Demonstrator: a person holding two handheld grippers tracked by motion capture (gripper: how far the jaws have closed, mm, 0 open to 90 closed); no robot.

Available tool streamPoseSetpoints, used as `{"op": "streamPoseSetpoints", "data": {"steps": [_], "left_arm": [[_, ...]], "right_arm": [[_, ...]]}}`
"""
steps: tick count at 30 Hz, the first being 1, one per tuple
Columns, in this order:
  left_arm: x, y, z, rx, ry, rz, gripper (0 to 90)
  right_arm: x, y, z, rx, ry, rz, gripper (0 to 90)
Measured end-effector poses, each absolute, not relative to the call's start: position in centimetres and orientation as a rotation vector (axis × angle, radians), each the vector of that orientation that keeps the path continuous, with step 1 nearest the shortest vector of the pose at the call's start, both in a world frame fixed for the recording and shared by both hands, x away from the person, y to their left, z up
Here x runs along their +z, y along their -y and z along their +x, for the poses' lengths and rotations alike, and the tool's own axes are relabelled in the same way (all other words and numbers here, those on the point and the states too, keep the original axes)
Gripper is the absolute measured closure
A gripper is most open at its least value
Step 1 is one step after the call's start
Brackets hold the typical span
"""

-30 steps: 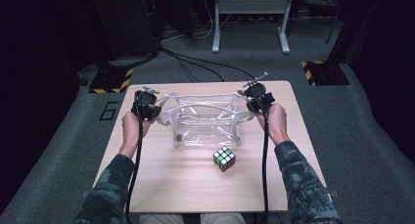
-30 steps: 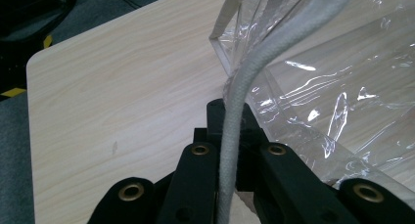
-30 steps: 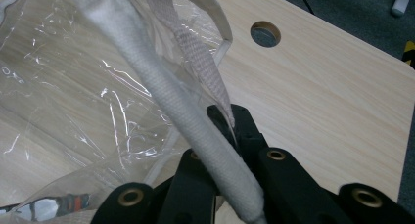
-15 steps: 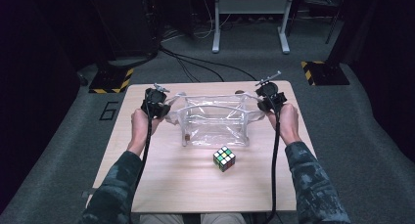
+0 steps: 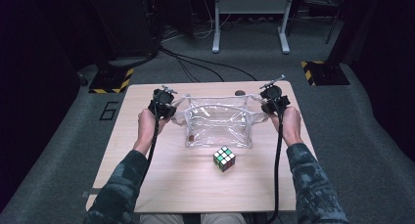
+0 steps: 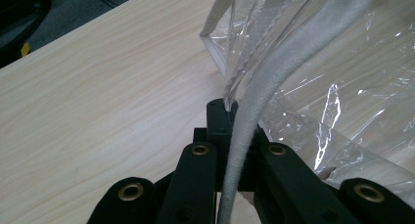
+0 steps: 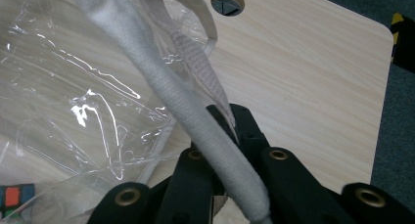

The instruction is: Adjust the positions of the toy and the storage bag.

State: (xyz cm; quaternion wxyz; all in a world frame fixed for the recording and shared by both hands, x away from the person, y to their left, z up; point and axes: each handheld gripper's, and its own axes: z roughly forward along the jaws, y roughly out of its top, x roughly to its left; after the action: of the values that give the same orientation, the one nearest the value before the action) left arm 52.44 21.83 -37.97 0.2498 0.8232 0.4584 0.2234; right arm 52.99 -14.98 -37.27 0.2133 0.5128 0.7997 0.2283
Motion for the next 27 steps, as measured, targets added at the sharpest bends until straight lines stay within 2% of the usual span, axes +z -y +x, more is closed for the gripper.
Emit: {"op": "streamPoseSetpoints", "data": {"steps": [6, 7, 9, 10, 13, 16, 23, 27], "left_arm": [[-38.2, -21.9, 52.6, 0.59, -1.277, 2.214, 87.6], [-38.3, -22.0, 52.7, 0.586, -1.282, 2.207, 87.0], [-38.3, -22.0, 52.8, 0.592, -1.297, 2.184, 80.1], [-38.2, -22.0, 52.8, 0.602, -1.305, 2.179, 80.1], [-38.1, -22.4, 52.8, 0.622, -1.352, 2.167, 59.0], [-38.1, -22.8, 52.9, 0.611, -1.383, 2.137, 40.1], [-37.6, -23.2, 52.6, 0.618, -1.374, 2.109, 21.1], [-37.3, -23.8, 52.3, 0.599, -1.377, 2.078, 15.0]], "right_arm": [[-37.4, 15.0, 53.1, 0.651, -2.201, 1.42, 82.7], [-37.4, 14.9, 53.1, 0.649, -2.199, 1.416, 80.8], [-37.5, 14.8, 53.0, 0.655, -2.187, 1.414, 72.4], [-37.5, 14.8, 53.0, 0.655, -2.187, 1.414, 72.4], [-37.6, 14.7, 52.9, 0.664, -2.191, 1.412, 59.9], [-37.7, 14.9, 52.9, 0.698, -2.184, 1.431, 41.7], [-37.0, 14.9, 52.3, 0.805, -2.15, 1.429, 19.3], [-36.4, 15.0, 51.7, 0.845, -2.153, 1.408, 13.9]]}}
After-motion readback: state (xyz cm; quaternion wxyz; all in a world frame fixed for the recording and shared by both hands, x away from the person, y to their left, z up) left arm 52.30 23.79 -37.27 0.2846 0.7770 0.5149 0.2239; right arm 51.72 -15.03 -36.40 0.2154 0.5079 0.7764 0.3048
